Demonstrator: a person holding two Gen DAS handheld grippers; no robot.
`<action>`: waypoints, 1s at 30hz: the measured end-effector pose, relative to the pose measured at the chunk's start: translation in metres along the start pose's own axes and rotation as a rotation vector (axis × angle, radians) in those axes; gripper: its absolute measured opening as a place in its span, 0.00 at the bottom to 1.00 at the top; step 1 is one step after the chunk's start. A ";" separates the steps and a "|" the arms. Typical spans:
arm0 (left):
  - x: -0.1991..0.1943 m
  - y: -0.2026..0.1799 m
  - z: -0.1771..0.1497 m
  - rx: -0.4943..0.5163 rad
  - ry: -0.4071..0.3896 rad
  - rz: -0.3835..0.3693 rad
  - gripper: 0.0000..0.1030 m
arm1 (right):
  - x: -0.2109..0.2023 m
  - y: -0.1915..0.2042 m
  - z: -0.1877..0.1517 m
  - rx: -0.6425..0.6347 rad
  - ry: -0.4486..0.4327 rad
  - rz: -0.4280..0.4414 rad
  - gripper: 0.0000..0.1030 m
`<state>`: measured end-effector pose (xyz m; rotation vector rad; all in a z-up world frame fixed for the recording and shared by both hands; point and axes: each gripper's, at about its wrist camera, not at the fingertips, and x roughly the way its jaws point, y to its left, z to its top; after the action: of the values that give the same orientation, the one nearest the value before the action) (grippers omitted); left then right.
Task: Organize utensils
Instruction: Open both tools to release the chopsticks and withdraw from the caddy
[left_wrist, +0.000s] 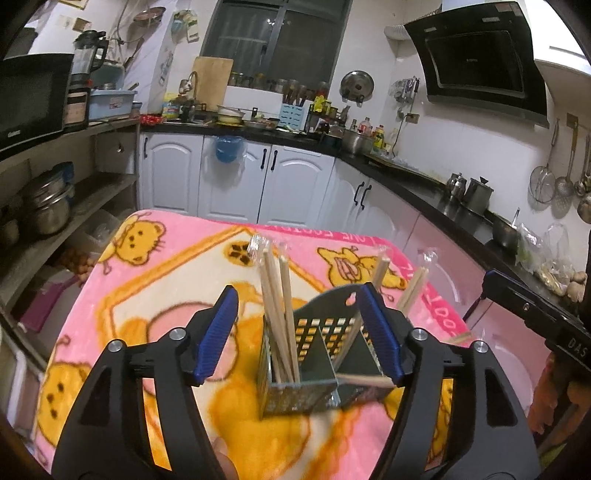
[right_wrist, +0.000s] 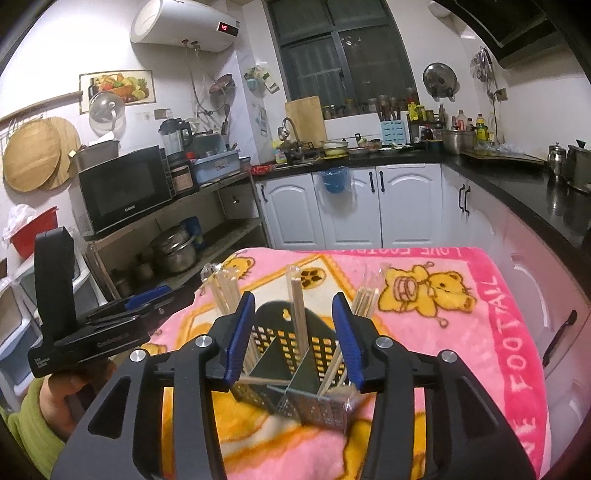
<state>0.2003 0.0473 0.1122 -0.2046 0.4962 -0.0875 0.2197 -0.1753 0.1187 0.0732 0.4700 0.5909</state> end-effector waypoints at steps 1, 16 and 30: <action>-0.002 0.000 -0.002 -0.002 0.000 0.000 0.59 | -0.002 0.001 -0.002 -0.001 -0.001 -0.002 0.44; -0.023 -0.002 -0.041 0.017 0.036 0.003 0.74 | -0.026 0.014 -0.045 -0.028 0.027 -0.022 0.58; -0.022 -0.005 -0.079 0.035 0.095 0.010 0.83 | -0.024 0.010 -0.092 -0.011 0.115 -0.041 0.59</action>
<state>0.1431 0.0321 0.0556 -0.1637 0.5895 -0.0961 0.1560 -0.1858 0.0481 0.0190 0.5788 0.5595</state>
